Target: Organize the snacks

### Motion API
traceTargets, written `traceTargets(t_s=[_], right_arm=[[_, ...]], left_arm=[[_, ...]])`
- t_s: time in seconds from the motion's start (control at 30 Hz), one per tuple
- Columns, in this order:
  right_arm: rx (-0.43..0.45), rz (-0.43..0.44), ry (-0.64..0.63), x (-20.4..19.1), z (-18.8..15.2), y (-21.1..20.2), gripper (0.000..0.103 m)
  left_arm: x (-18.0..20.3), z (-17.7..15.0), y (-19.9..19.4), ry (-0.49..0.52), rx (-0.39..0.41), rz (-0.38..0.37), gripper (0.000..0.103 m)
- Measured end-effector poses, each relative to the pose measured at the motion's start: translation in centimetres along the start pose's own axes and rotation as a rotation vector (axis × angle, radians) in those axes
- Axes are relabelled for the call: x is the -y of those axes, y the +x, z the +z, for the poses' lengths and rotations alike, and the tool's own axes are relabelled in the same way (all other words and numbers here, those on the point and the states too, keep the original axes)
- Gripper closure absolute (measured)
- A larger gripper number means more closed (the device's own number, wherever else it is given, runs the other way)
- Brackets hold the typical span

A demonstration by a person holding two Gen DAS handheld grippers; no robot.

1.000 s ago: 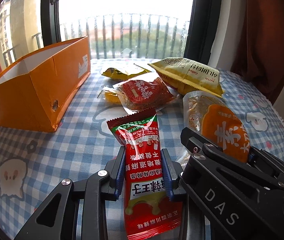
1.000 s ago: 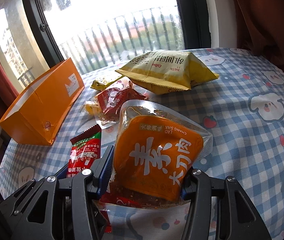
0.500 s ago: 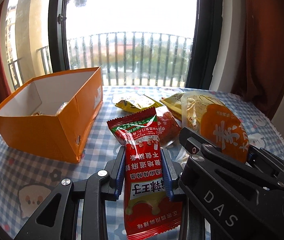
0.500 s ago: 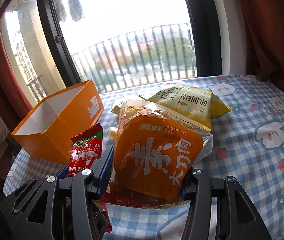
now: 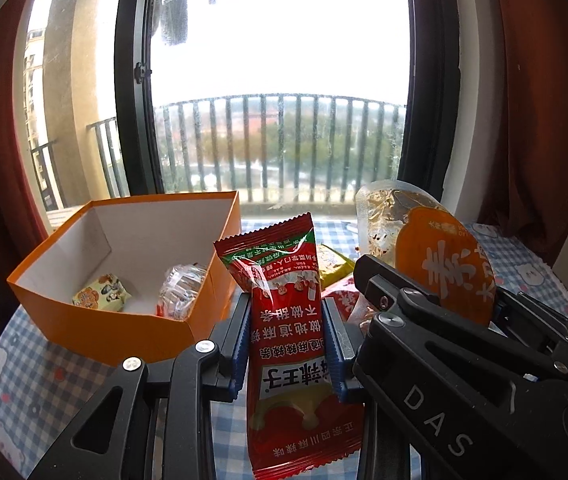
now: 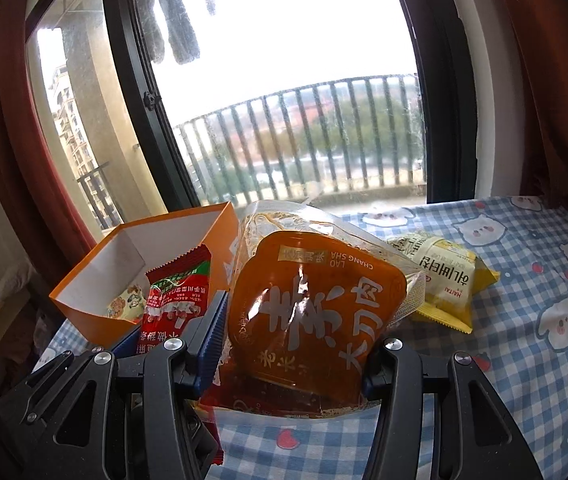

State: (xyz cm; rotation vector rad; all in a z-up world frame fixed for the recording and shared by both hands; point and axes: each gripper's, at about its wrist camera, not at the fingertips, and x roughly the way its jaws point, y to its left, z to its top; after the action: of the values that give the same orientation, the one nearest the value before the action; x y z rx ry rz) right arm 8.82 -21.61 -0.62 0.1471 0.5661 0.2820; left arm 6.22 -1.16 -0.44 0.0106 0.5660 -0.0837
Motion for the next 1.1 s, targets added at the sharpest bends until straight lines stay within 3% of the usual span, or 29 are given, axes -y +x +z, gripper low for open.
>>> traceTargets(t_s=[0.63, 1.1], right_arm=[[0.063, 0.078, -0.033, -6.5, 4.4, 3.2, 0.047], [0.0, 0.155, -0.082, -11.7, 5.3, 10.3, 0.047]], left_arm=[[-7.0, 4.3, 1.2, -0.029, 0.073, 0.066, 0.071], [-12.7, 4.8, 5.1, -0.12, 0.02, 0.149, 0.07]])
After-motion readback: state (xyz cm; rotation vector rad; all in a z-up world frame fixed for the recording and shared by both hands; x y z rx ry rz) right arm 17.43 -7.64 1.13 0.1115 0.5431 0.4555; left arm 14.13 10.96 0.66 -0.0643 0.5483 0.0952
